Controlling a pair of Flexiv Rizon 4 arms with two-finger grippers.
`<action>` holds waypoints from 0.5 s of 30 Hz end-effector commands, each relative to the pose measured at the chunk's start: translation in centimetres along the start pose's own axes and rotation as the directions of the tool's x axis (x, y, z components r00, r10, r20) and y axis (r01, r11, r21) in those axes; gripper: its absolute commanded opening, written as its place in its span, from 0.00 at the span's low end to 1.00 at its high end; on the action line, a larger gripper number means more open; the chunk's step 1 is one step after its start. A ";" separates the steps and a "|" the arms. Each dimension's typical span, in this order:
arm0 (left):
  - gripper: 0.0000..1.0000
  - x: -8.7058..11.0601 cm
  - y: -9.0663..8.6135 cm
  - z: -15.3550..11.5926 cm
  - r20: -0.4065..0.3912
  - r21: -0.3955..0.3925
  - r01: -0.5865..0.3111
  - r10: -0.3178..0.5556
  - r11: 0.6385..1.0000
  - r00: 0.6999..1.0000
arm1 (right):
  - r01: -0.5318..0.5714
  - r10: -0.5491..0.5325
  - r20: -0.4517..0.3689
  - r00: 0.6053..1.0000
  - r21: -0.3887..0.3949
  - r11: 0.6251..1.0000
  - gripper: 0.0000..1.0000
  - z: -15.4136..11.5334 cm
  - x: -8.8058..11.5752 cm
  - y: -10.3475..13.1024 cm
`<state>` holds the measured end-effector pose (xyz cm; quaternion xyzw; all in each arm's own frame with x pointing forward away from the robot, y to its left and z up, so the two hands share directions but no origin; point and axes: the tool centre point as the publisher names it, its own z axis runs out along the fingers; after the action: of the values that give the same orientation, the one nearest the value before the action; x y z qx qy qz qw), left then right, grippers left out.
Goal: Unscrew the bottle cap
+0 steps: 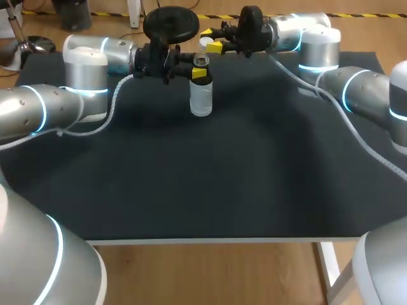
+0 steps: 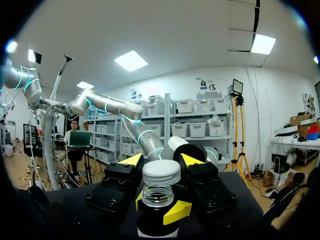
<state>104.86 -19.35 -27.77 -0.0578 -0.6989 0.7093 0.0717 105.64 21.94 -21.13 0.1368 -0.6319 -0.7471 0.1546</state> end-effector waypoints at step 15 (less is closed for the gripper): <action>0.00 -0.2 0.1 0.0 -0.005 0.001 0.001 -0.001 1.000 1.000 | -0.070 0.017 0.243 0.970 0.212 0.975 0.00 -8.2 3.8 -0.8</action>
<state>104.86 -19.35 -27.77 -0.0578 -0.6989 0.7092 0.0718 106.74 14.28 -23.21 0.1277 -0.7094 -0.6763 0.1517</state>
